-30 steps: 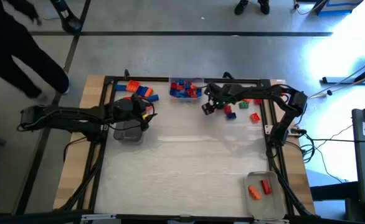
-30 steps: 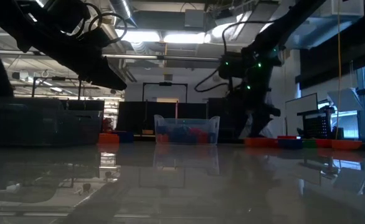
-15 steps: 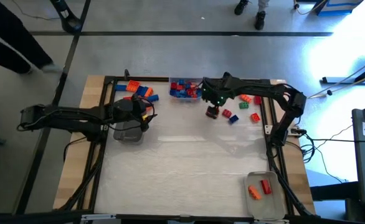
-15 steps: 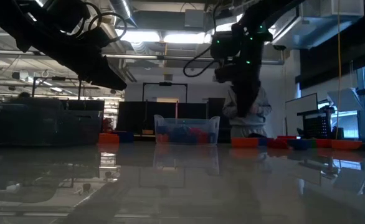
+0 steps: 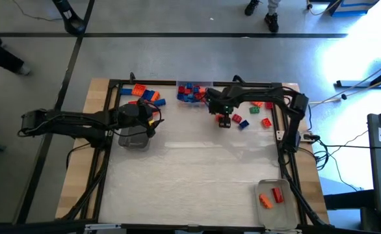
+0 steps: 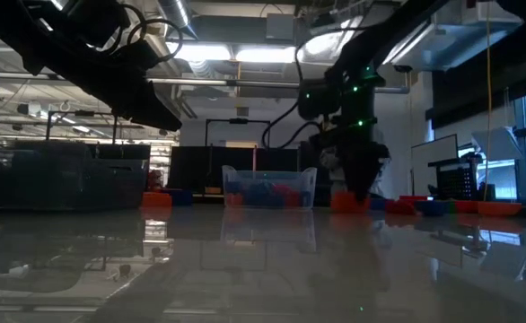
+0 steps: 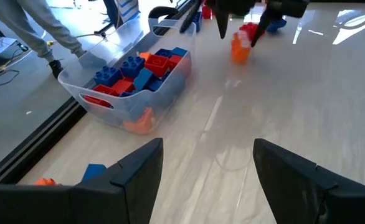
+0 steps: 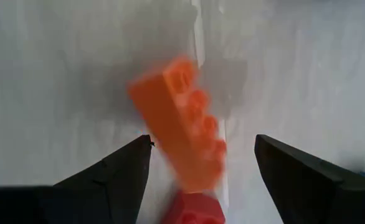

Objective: Sort blocks by size
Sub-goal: Put the orange 8 stud game piece into the gray bin

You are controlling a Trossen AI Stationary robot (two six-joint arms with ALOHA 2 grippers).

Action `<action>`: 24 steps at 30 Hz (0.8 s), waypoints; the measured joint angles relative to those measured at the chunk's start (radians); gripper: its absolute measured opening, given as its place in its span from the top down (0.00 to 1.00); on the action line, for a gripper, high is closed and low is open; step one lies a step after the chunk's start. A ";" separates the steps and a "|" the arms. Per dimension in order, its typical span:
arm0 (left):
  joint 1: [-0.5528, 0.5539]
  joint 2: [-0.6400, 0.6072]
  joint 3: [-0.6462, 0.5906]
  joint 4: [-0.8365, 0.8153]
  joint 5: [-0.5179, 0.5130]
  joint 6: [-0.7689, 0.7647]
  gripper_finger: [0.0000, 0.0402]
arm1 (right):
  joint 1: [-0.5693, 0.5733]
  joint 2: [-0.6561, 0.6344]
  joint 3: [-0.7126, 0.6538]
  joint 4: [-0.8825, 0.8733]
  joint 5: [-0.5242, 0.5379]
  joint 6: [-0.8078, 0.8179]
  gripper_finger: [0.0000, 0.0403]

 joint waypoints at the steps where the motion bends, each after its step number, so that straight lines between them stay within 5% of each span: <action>1: 0.000 0.000 0.000 -0.001 0.000 0.000 0.41 | 0.000 0.010 0.000 0.004 0.000 0.000 0.29; 7: 0.000 0.000 0.000 -0.002 0.000 0.000 0.41 | 0.000 0.032 0.000 0.050 -0.012 0.000 0.35; 16: 0.000 0.000 0.000 -0.003 0.000 0.005 0.41 | 0.000 0.031 0.001 0.081 -0.071 0.019 0.69; 24: 0.000 0.001 0.000 -0.004 0.000 0.008 0.41 | 0.030 0.002 0.003 0.003 -0.055 0.073 0.78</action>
